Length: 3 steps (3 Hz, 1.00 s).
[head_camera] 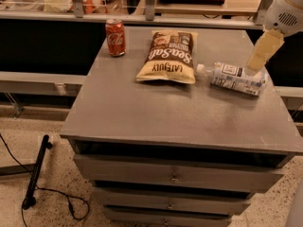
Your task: Pick blue plastic bottle
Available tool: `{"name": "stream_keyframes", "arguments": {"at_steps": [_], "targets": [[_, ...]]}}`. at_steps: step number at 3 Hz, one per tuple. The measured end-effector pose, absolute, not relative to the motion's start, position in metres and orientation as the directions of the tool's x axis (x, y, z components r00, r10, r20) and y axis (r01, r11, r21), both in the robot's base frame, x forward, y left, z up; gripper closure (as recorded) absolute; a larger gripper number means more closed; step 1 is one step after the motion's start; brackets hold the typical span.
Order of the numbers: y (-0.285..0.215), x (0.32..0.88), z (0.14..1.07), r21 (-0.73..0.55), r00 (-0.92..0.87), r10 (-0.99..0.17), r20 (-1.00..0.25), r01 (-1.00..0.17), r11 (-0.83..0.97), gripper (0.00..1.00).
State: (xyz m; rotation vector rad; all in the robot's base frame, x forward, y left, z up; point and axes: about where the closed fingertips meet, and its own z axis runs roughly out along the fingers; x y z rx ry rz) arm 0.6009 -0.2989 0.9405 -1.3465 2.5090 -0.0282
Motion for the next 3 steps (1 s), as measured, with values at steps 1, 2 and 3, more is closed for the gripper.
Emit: {"name": "stream_keyframes", "arguments": {"at_steps": [1, 2, 3], "targets": [[-0.317, 0.612, 0.914, -0.127, -0.505, -0.829, -0.241, -0.83, 0.543, 0.0], [-0.317, 0.62, 0.888, -0.094, -0.471, -0.855, -0.219, -0.862, 0.499, 0.0], [-0.314, 0.629, 0.864, -0.068, -0.454, -0.871, -0.188, -0.878, 0.473, 0.0]]}}
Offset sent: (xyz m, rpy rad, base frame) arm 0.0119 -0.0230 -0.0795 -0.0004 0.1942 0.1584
